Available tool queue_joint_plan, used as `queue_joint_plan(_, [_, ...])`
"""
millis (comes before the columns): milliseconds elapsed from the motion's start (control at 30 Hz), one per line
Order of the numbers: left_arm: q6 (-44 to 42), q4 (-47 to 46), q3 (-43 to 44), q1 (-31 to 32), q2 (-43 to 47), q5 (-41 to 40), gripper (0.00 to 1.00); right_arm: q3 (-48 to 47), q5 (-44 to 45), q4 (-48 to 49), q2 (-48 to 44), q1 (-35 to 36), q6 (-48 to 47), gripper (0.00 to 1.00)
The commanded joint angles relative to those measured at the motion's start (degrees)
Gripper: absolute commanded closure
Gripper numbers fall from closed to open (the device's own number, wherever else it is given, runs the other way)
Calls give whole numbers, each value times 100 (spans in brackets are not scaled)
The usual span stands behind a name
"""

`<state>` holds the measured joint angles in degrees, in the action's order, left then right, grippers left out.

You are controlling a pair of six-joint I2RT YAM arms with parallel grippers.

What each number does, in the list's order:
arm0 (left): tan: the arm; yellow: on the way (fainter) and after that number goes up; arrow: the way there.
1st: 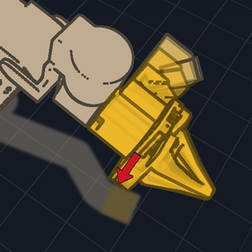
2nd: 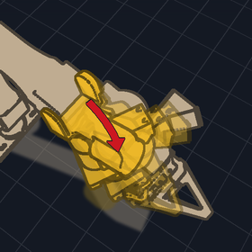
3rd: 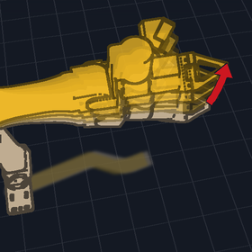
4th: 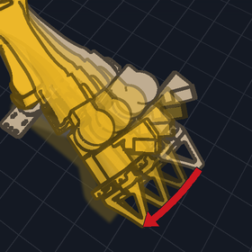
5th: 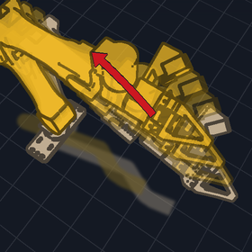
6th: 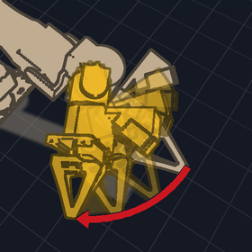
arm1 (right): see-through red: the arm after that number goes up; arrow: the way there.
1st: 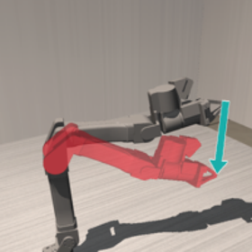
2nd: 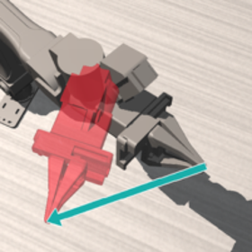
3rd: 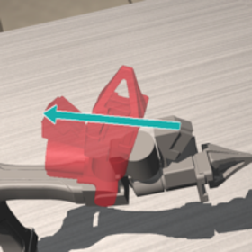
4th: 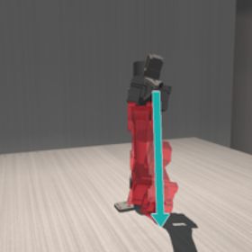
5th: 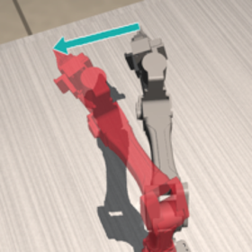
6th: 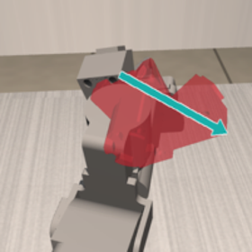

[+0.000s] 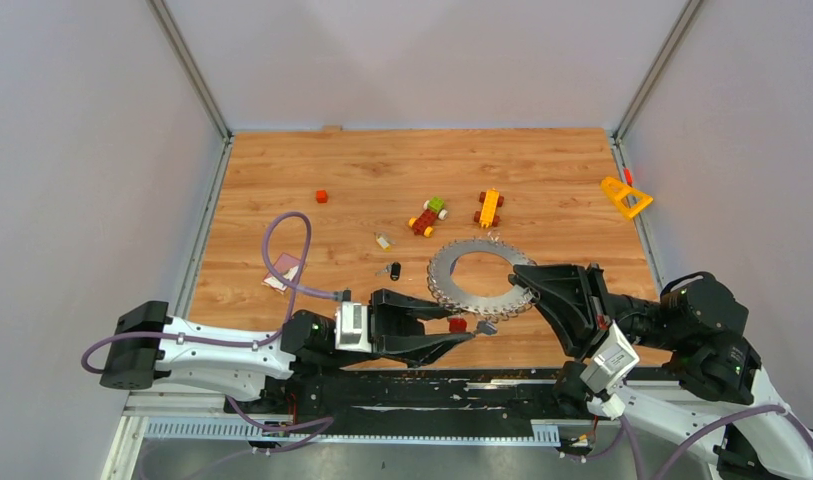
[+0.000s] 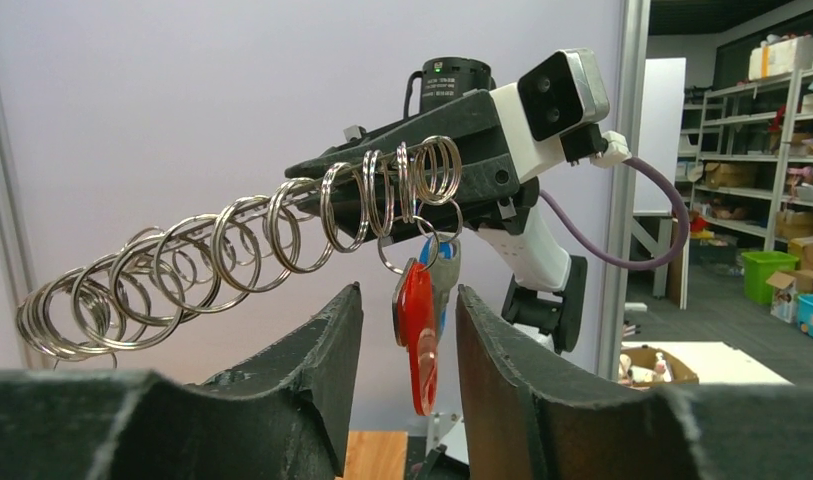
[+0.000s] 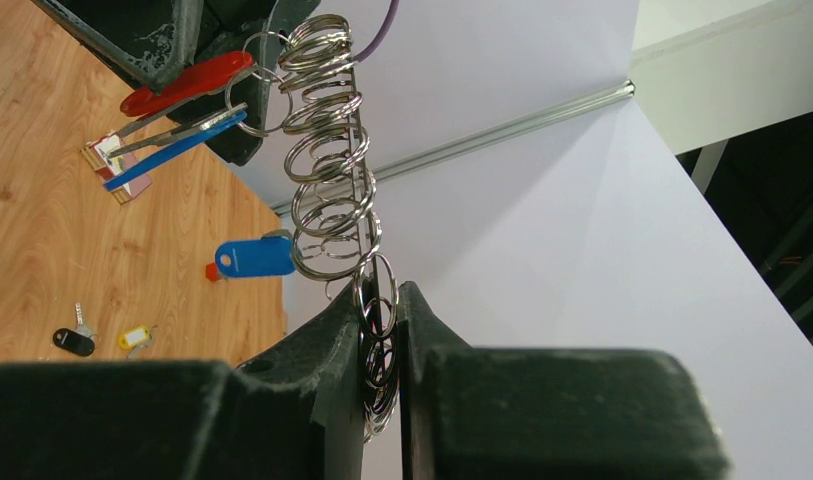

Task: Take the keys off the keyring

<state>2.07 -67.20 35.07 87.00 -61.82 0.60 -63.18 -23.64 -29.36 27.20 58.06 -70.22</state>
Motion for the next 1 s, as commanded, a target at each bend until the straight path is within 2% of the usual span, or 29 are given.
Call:
queue_joint_plan(0, [53, -299, 241, 8, -47, -44, 56, 31, -8, 378, -98, 3, -98, 100])
queue_joint_plan(233, [126, -287, 253, 9, -41, -51, 77, 46, 94, 404, -144, 3, -98, 100])
queue_joint_plan(500, [198, -298, 241, 8, -81, -197, 86, -2, 454, 440, -101, 3, -179, 100])
queue_joint_plan(900, [197, -268, 221, 5, 14, -154, 92, 93, 977, 374, -123, -1, -286, 100])
queue_joint_plan(967, [127, -258, 218, 9, 38, -104, 89, 91, 1020, 350, -119, 3, -293, 100])
